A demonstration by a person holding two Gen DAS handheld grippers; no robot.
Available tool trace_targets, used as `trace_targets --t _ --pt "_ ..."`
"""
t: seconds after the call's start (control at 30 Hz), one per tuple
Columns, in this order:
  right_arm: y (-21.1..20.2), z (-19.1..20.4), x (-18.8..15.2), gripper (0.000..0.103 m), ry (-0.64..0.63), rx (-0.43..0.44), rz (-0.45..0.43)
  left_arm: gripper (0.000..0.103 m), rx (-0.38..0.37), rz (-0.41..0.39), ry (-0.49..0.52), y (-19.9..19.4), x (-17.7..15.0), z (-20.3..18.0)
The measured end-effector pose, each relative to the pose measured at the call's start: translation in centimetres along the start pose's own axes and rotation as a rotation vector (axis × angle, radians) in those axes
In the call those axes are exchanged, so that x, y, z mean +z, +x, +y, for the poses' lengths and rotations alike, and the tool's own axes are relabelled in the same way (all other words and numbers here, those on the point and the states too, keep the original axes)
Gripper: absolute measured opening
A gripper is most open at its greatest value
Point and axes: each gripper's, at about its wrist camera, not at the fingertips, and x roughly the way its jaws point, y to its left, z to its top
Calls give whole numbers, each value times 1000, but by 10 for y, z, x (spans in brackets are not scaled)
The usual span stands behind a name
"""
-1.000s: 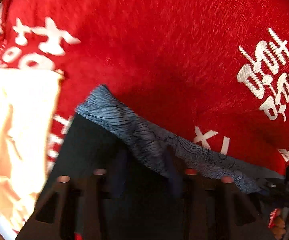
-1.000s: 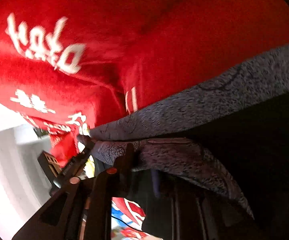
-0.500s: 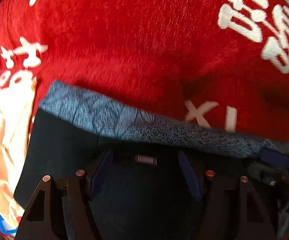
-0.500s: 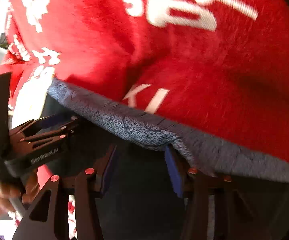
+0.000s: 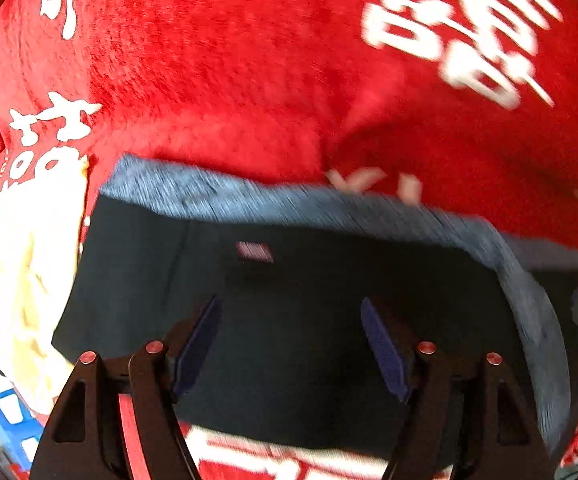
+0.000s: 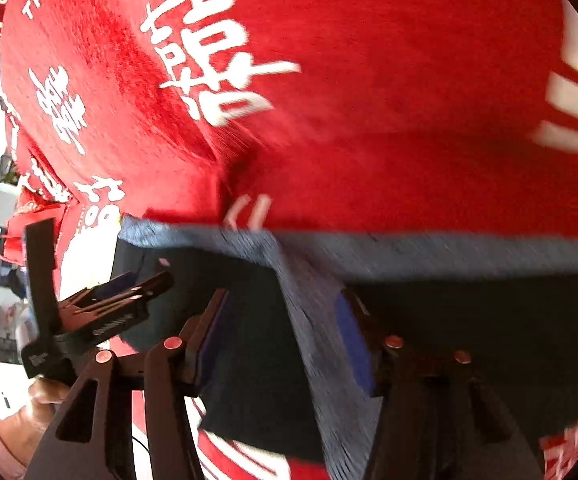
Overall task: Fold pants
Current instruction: 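Lift the waistband with both grippers and fold it over toward the cuffs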
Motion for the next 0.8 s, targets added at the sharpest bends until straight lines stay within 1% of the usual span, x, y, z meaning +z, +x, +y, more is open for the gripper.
trace_targets --t 0.13,0.17,0.23,0.27,0.3,0.37,0.4,0.43,0.47,0.57,0.63,0.7,0.8 --pt "-39 -30 -43 58 77 -56 -31 73 -35 26 77 -18 -34 -22" --pt "-51 -39 -59 58 109 -69 -46 73 -49 37 110 -22 -45 -32" --pt "-69 -52 -81 58 149 -92 -64 73 -59 44 164 -24 -57 -48" --pt "-81 -61 -98 58 181 -108 -78 73 -67 45 191 -28 -66 -53" --pt "-85 -62 -107 58 197 -115 -84 73 -86 48 223 -31 -76 -63" --pt "-107 -73 -144 58 253 -149 -105 73 -120 61 263 -34 -93 -76" --pt "-113 -76 -154 58 268 -157 -110 73 -133 66 276 -35 -98 -81" --pt "-122 -81 -177 58 299 -178 -118 73 -147 75 293 -36 -107 -88" --pt "-125 -85 -194 58 324 -194 -121 73 -158 79 305 -39 -114 -95" --pt "-130 -96 -243 58 406 -230 -113 73 -221 76 349 -50 -136 -117" --pt "-135 -104 -278 58 456 -248 -113 73 -249 67 398 -60 -154 -140" --pt "-137 -110 -305 58 493 -259 -124 73 -278 73 425 -63 -165 -155" --pt "-135 -120 -340 58 552 -268 -124 73 -332 102 433 -61 -174 -171"
